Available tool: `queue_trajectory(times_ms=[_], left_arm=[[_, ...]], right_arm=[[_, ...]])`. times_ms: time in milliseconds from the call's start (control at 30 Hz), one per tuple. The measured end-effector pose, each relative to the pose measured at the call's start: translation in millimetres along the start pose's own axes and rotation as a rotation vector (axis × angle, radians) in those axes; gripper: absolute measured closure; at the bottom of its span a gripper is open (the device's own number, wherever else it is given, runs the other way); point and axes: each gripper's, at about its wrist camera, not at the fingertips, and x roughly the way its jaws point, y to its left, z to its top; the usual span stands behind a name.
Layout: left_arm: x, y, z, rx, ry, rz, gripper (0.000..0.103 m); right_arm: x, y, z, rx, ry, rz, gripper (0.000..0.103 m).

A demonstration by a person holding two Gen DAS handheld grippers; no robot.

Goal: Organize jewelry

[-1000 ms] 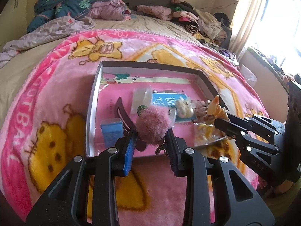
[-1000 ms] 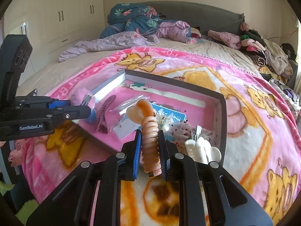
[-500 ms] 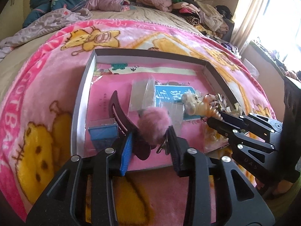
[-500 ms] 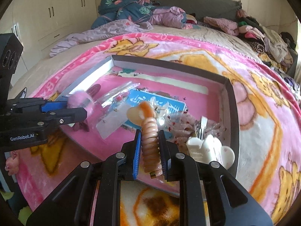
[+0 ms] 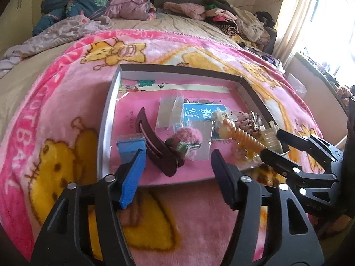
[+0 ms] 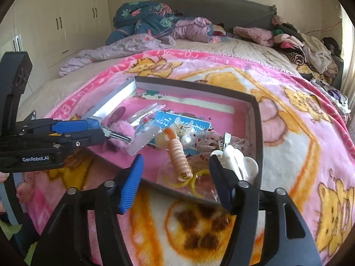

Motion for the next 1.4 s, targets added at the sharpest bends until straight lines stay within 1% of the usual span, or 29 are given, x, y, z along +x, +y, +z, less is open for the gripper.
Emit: queue_trajectory(times_ms=[33, 67, 100, 200, 233, 333, 400, 467, 500, 833, 1100, 1400], left_arm=[[-4.9, -0.5, -1.5, -0.002, -0.005, 0.002, 0.046], [-8.4, -0.2, -2.7, -0.004, -0.009, 0.001, 0.045], [-13.0, -0.3, -4.4, -0.007, -0.015, 0.000, 0.041], [-28.9, -1.5, -9.5, -0.002, -0.037, 0.008, 0.037], [-33.0, -2.1, -11.1, -0.003, -0.043, 0.008, 0.036], [-50.1, -2.2, -16.4, -0.008, -0.072, 0.017, 0.024], [-58.0, -3.2, -19.3, -0.009, -0.085, 0.019, 0.020], [-66.3, -4.7, -23.8, -0.006, -0.093, 0.027, 0.013], [-68.6, -5.3, -25.6, -0.006, -0.096, 0.034, 0.012], [-95.0, -9.6, -51.4, -0.008, -0.114, 0.042, 0.012], [-107.7, -11.4, -65.2, -0.011, -0.125, 0.055, 0.012], [-116.5, -13.8, -80.3, -0.009, -0.124, 0.071, 0.012]], right_arm=[[-5.9, 0.7, -1.0, 0.002, -0.009, -0.003, 0.036], [-10.9, 1.4, -1.9, 0.005, -0.017, -0.007, 0.031], [-15.1, 1.7, -2.7, 0.008, -0.024, -0.007, 0.026], [-31.4, 2.5, -6.8, 0.027, -0.053, -0.012, 0.018], [-35.2, 2.9, -7.6, 0.030, -0.059, -0.012, 0.017], [-46.7, 5.0, -10.6, 0.032, -0.072, -0.017, 0.015], [-54.0, 6.6, -13.0, 0.037, -0.077, -0.022, 0.011], [-61.2, 8.7, -16.2, 0.044, -0.086, -0.019, 0.009], [-64.8, 10.4, -18.1, 0.047, -0.090, -0.016, 0.009], [-89.8, 20.7, -35.7, 0.058, -0.105, -0.026, 0.007], [-107.0, 27.2, -47.8, 0.062, -0.122, -0.039, 0.007], [-116.5, 28.8, -60.9, 0.084, -0.121, -0.046, 0.007]])
